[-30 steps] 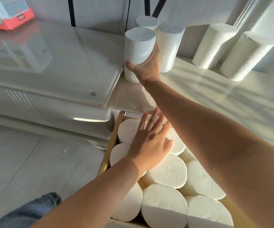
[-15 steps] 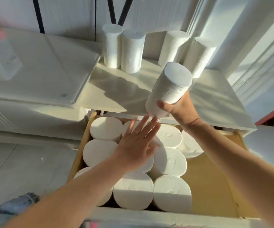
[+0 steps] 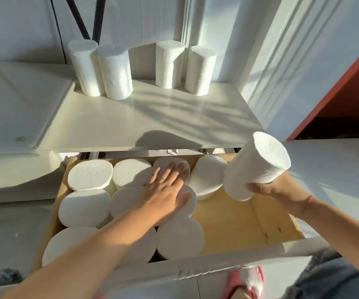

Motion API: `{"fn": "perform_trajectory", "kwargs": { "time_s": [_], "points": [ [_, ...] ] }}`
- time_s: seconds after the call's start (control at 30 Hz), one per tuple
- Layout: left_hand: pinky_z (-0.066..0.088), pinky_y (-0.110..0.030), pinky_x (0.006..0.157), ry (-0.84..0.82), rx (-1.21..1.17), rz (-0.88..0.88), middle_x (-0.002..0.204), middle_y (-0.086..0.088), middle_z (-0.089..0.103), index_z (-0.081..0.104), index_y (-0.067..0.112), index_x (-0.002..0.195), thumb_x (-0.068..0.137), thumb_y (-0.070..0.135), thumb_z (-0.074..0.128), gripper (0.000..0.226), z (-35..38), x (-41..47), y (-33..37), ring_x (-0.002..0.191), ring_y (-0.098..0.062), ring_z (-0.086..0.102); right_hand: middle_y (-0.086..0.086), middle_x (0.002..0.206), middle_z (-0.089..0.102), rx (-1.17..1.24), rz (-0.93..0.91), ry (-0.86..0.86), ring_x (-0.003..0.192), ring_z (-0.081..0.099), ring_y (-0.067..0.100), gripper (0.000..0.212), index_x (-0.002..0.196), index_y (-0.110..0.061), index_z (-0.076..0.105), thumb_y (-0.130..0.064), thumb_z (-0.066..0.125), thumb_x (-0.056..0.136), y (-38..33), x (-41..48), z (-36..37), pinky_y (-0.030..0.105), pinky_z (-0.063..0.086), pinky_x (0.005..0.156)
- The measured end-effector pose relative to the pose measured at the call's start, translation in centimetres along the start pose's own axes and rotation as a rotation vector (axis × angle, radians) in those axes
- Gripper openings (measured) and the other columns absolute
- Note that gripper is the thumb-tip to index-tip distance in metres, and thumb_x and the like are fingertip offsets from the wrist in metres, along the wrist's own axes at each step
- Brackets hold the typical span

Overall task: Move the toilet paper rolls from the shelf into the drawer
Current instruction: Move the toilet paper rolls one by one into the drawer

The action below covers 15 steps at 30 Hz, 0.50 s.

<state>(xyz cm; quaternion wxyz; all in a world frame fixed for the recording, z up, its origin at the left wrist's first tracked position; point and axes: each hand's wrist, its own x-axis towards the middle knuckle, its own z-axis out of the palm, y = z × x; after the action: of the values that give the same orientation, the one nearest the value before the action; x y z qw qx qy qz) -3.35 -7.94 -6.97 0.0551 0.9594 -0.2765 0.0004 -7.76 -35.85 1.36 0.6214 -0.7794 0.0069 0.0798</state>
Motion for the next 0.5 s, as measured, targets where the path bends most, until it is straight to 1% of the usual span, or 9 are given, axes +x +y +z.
{"fn": "perform_trajectory", "kwargs": {
  "time_s": [0.03,0.07,0.13,0.2,0.27,0.3,0.4,0.43,0.5],
  "points": [
    [-0.009,-0.037,0.114,-0.007,0.005,-0.011,0.158,0.005,-0.003,0.002,0.025,0.148,0.095,0.051,0.026,0.063,0.0,0.2,0.2,0.144,-0.015,-0.005,0.004,0.110,0.070,0.010,0.001,-0.014,0.102,0.066,0.017,0.086,0.124,-0.009,0.056,-0.016,0.083,0.043,0.0,0.0,-0.4,0.024,0.057,0.076],
    [-0.010,-0.037,0.114,-0.008,0.011,-0.023,0.158,0.006,-0.003,0.002,0.025,0.148,0.096,0.050,0.026,0.063,0.1,0.3,0.4,0.144,-0.015,-0.005,0.005,0.109,0.071,0.023,0.000,-0.017,0.101,0.067,0.017,0.083,0.123,-0.010,0.056,-0.018,0.081,0.044,0.0,0.0,-0.8,0.025,0.057,0.077],
    [-0.010,-0.037,0.113,-0.001,0.009,-0.025,0.158,0.006,-0.004,0.000,0.026,0.148,0.096,0.049,0.025,0.062,0.2,0.3,0.7,0.144,-0.015,-0.005,0.001,0.106,0.072,0.038,-0.015,-0.007,0.099,0.069,0.014,0.077,0.118,-0.017,0.060,-0.023,0.081,0.044,0.3,-0.4,-1.8,0.024,0.057,0.075],
    [-0.010,-0.039,0.113,-0.001,-0.010,0.018,0.158,0.006,-0.003,0.001,0.028,0.148,0.096,0.049,0.025,0.061,0.3,0.4,1.1,0.145,-0.016,-0.005,-0.002,0.105,0.073,0.027,-0.005,-0.007,0.098,0.069,0.012,0.078,0.115,-0.024,0.062,-0.027,0.086,0.041,1.1,-1.0,-2.8,0.022,0.057,0.074],
    [-0.010,-0.043,0.113,-0.034,-0.038,0.085,0.158,0.006,-0.003,0.004,0.032,0.147,0.095,0.052,0.024,0.059,0.2,1.0,1.5,0.144,-0.018,-0.007,-0.008,0.103,0.073,-0.016,0.056,-0.006,0.099,0.068,0.009,0.083,0.116,-0.029,0.060,-0.029,0.088,0.038,2.4,-1.2,-2.9,0.022,0.059,0.076],
    [-0.011,-0.044,0.114,-0.050,-0.051,0.106,0.158,0.006,-0.004,0.006,0.034,0.147,0.094,0.055,0.024,0.060,0.2,1.5,1.7,0.144,-0.018,-0.010,-0.007,0.104,0.073,-0.037,0.089,-0.008,0.101,0.068,0.009,0.085,0.119,-0.029,0.057,-0.026,0.087,0.040,3.3,-1.0,-2.5,0.025,0.059,0.081],
    [-0.012,-0.045,0.115,-0.051,-0.097,0.065,0.158,0.004,-0.008,0.010,0.030,0.148,0.090,0.060,0.033,0.069,0.0,3.5,2.1,0.143,-0.015,-0.014,0.006,0.115,0.065,-0.103,0.115,0.018,0.111,0.062,0.020,0.094,0.129,-0.027,0.045,-0.007,0.082,0.045,5.6,0.2,-0.4,0.038,0.055,0.094],
    [-0.011,-0.044,0.115,-0.032,-0.124,0.035,0.158,0.005,-0.006,0.009,0.029,0.148,0.088,0.060,0.038,0.074,-0.1,4.1,2.2,0.144,-0.014,-0.012,0.010,0.117,0.062,-0.151,0.120,0.030,0.114,0.060,0.023,0.093,0.127,-0.028,0.044,-0.006,0.081,0.045,6.4,0.7,0.0,0.042,0.053,0.095],
    [-0.009,-0.040,0.116,0.010,-0.174,-0.013,0.158,0.006,0.004,0.010,0.027,0.147,0.082,0.058,0.049,0.082,-0.4,5.2,2.2,0.144,-0.013,-0.004,0.009,0.121,0.057,-0.282,0.174,0.032,0.116,0.056,0.026,0.097,0.130,-0.026,0.039,-0.015,0.083,0.044,7.4,1.5,0.2,0.046,0.051,0.097]
  ]
}}
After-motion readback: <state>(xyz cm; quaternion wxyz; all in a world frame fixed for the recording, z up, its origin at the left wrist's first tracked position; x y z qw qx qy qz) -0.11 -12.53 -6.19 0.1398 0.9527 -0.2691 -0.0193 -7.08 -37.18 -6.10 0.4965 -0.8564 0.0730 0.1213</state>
